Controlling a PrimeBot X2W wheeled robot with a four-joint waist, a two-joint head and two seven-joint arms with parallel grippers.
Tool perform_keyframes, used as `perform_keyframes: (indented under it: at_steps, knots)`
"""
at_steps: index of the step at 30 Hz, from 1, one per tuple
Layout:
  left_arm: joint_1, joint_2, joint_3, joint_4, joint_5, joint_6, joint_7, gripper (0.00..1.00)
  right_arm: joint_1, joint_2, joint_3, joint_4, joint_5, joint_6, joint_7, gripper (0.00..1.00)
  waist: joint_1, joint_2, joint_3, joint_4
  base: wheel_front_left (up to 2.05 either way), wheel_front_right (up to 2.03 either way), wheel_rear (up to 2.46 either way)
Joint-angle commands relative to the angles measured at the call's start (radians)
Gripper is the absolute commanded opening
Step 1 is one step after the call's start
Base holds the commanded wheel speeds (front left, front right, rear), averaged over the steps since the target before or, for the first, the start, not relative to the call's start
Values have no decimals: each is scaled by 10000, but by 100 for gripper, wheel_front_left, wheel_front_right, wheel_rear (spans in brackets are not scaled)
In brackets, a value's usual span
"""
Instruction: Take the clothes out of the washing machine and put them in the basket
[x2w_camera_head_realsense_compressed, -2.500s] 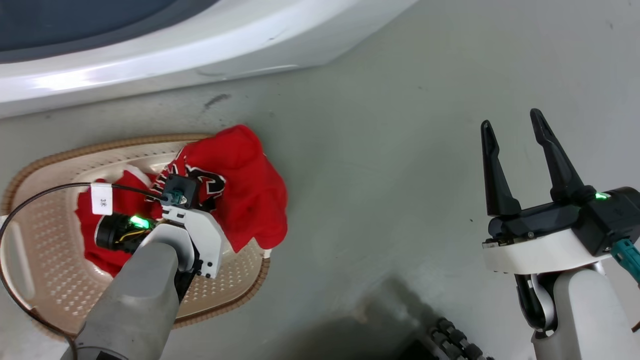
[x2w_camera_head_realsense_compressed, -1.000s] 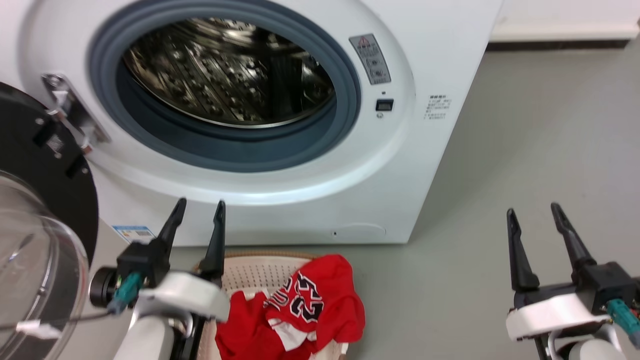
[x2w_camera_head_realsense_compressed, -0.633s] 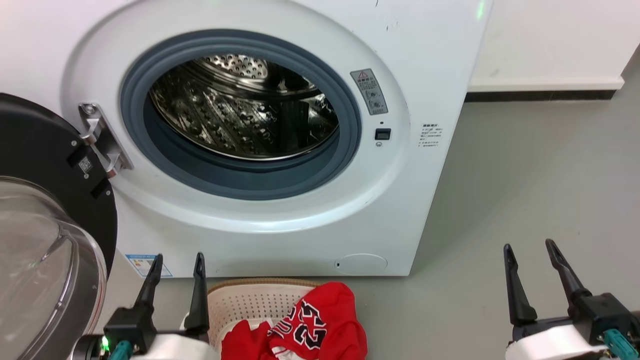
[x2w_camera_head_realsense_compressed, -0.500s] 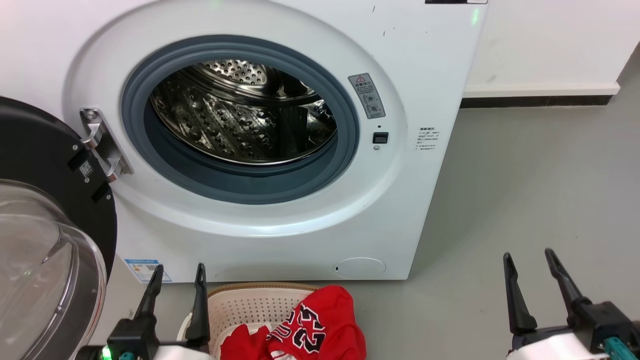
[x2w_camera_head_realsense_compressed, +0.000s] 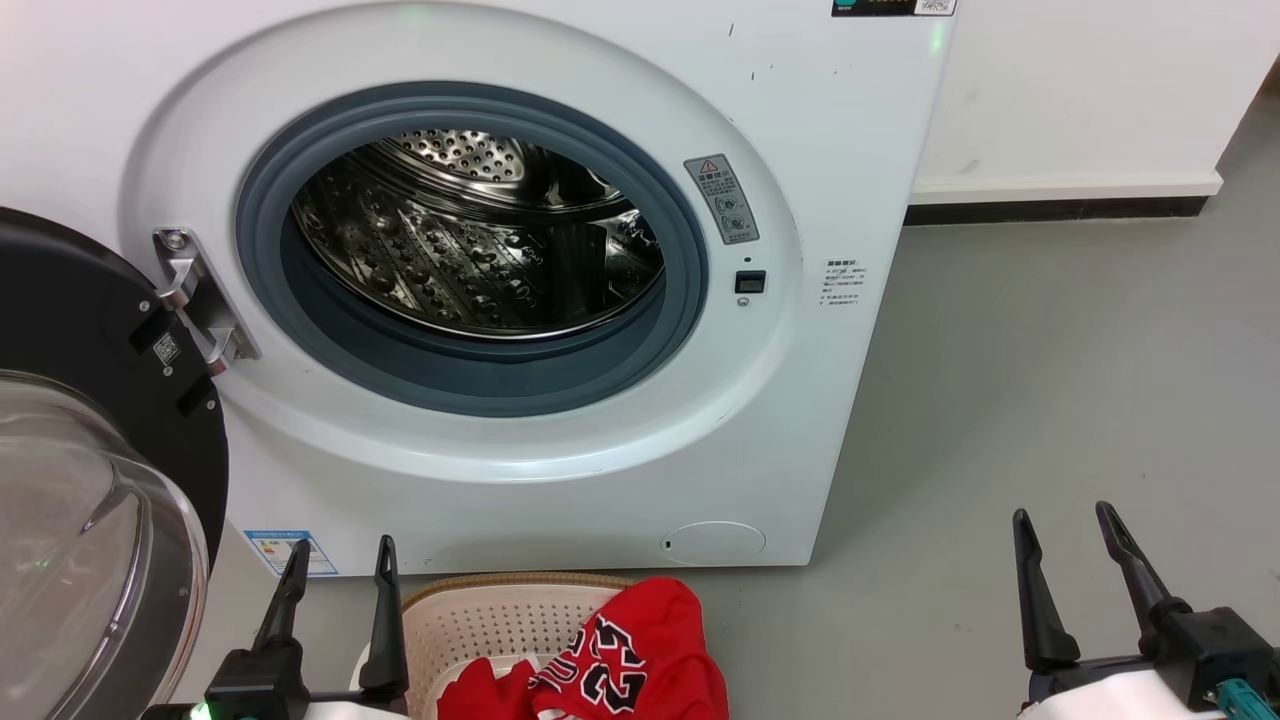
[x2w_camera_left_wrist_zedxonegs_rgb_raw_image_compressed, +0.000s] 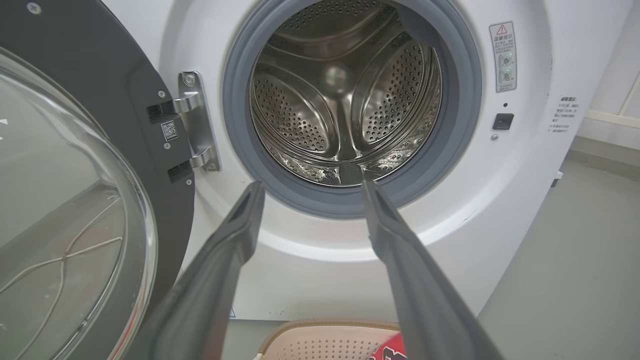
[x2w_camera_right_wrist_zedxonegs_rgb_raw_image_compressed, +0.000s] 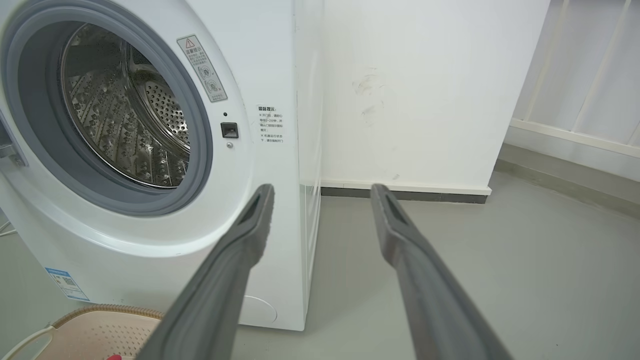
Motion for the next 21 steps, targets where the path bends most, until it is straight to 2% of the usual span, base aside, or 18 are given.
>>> perform_keyframes:
  at_steps: [1,10,11,15,21]
  knots:
    - [27,-16,31,18,64,7,-26,100,-57,-3,-8,-37,-10,-11,-20,100,0,-1,-1,6,0,0,0]
    - [-11,-48,146,142,124,85,-24,100,-84,-3,87,-1,-79,-11,-20,100,0,-1,15,-28,0,0,0]
    - [-16,-49,181,141,78,95,-26,0,-91,-3,100,5,-71,-11,-20,0,0,-1,25,-41,0,0,0]
    - [70,-56,100,495,67,73,48,0,108,23,90,324,-21,0,4,0,1,-1,21,-37,0,0,0]
    - [-225,-55,259,721,-1191,-22,448,0,-45,-19,104,408,1358,0,259,0,1,-1,30,-14,0,0,0]
